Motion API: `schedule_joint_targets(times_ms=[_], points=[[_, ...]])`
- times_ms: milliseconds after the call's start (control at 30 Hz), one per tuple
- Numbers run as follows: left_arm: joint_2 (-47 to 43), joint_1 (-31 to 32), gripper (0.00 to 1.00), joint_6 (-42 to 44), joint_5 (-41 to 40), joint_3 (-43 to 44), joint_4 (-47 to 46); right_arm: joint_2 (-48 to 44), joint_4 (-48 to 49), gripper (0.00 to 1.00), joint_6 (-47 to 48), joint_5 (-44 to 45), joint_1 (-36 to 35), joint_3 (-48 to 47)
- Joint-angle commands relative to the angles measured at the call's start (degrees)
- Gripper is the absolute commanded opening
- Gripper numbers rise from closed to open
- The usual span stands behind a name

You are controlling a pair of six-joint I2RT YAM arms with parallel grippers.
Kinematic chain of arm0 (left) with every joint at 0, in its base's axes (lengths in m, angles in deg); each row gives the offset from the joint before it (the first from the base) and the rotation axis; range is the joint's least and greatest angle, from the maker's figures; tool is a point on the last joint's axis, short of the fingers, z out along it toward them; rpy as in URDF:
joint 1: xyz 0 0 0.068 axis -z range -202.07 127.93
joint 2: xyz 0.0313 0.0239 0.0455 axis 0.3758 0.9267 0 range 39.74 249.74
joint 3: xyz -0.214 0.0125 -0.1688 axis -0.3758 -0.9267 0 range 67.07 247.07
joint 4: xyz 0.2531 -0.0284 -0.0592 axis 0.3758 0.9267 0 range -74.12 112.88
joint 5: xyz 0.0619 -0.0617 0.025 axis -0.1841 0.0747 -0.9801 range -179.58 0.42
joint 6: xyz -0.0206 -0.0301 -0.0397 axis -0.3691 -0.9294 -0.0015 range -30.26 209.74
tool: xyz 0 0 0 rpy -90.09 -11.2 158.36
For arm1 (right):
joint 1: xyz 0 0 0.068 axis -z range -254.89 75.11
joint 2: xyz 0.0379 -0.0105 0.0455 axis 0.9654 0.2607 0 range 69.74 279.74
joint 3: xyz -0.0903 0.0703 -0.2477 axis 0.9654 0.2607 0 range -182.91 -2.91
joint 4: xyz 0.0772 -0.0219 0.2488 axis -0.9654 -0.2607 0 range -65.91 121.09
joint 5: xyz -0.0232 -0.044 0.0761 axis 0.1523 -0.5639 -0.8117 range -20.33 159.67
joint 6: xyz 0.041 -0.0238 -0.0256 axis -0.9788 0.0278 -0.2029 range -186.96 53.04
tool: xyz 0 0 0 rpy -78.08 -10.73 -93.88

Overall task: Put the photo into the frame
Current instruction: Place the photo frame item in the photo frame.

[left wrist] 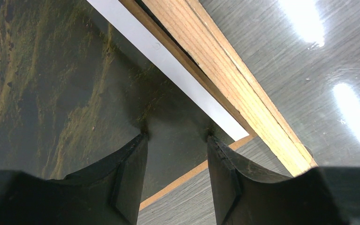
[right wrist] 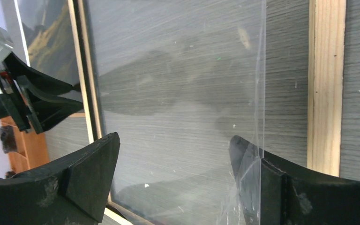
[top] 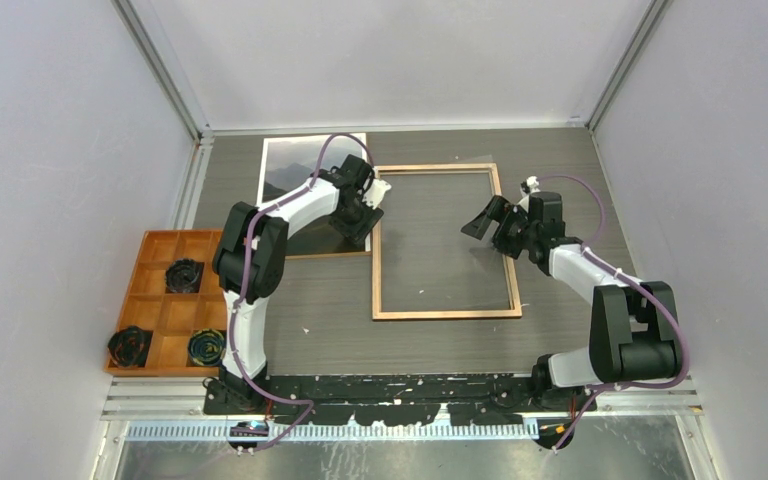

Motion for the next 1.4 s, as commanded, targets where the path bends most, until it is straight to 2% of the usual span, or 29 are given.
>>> schedule_joint_targets(times_ms=[0,367,833,1200,1367], points=[[-0.4,0.2,0.51,1.0,-0.2,-0.9,-1.4,-0.9,-5.7,0.92,4.3,4.1,-1.6,-3.8],[-0.7,0.2,0.51,1.2,-0.4,-1.3,-1.5,-0.7,-11.9,0.97,9.3,7.3,-2.2,-8.2],[-0.9,0.2,0.51,1.7,-0.6,-1.3,-1.6,0.0,-17.3,0.97,13.2,12.6,-2.3,-10.5],[-1.2,0.2,0.51,2.0,-0.9,-1.7,-1.7,1.4,-17.0,0.97,12.7,13.5,-2.3,-10.5],[-1.2,0.2,0.51,2.1,-1.0,-1.9,-1.8,1.2,-16.7,0.98,12.3,17.4,-2.3,-10.0]])
